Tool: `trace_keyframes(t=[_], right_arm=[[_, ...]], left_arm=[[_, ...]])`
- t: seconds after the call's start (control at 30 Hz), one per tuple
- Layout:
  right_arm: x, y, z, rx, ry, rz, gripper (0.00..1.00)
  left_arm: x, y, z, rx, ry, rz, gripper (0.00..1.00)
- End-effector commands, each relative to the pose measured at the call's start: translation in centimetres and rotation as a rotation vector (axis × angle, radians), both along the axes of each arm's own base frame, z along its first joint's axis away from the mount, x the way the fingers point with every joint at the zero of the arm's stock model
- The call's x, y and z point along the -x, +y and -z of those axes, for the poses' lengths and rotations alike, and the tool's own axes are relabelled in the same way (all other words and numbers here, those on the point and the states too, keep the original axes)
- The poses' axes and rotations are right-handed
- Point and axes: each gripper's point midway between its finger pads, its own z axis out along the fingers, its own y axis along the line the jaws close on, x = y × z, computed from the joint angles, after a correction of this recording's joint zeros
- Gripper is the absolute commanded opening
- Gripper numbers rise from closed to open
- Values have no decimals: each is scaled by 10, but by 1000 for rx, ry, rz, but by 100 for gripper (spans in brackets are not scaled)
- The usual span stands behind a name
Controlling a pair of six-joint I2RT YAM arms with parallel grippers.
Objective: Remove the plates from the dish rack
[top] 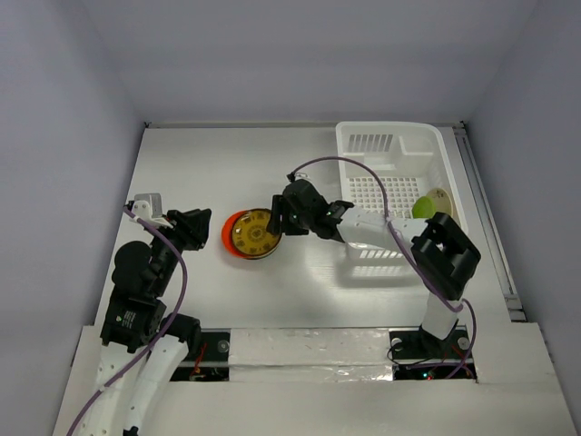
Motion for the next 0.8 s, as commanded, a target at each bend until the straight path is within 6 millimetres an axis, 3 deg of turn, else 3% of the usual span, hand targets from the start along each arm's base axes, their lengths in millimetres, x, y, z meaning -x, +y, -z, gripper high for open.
trace_keyframes(t=[0.0,0.07,0.13,0.17,0.2,0.3,0.33,0.4,0.43,0.47,0.53,0.57,0.63,0.67,0.7,0.77], right_arm=[[-10,0,-32,12,-84,-8,64],[-13,-9,-35,59,-103,7,61],[-14,-18,-47,82,-126,26,32],[-15,-23,-52,87,-141,38,12],[-12,-33,-65,83,-166,58,0],[-12,-78,-91,154,-257,172,0],[-18,-113,-114,179,-311,270,0],[-11,-158,-124,255,-311,347,0],[-6,-186,-142,252,-337,399,0],[-11,-219,-148,270,-333,472,0],[-1,-269,-151,338,-317,557,0],[3,-307,-160,357,-325,648,0],[14,-342,-157,414,-277,702,2],[15,-365,-156,430,-251,746,11],[16,-373,-153,448,-226,746,33],[24,-390,-142,541,-138,748,44]], left_arm=[[-2,-1,-11,12,-36,3,27],[-2,-1,-11,11,-38,6,27],[-3,-2,-10,10,-34,8,27],[-2,-2,-11,12,-36,8,27],[-2,-2,-10,11,-35,8,27],[-2,-2,-11,12,-36,12,27],[-2,-3,-10,10,-37,15,26],[-1,-5,-11,12,-41,29,18],[0,-6,-12,11,-45,32,9],[0,-6,-13,12,-49,34,5],[2,-4,-16,17,-63,28,0],[3,-4,-17,20,-65,23,0],[5,-1,-19,20,-71,11,0],[7,-1,-20,21,-72,8,0],[7,0,-21,22,-77,6,0],[11,-5,-23,26,-85,31,0]])
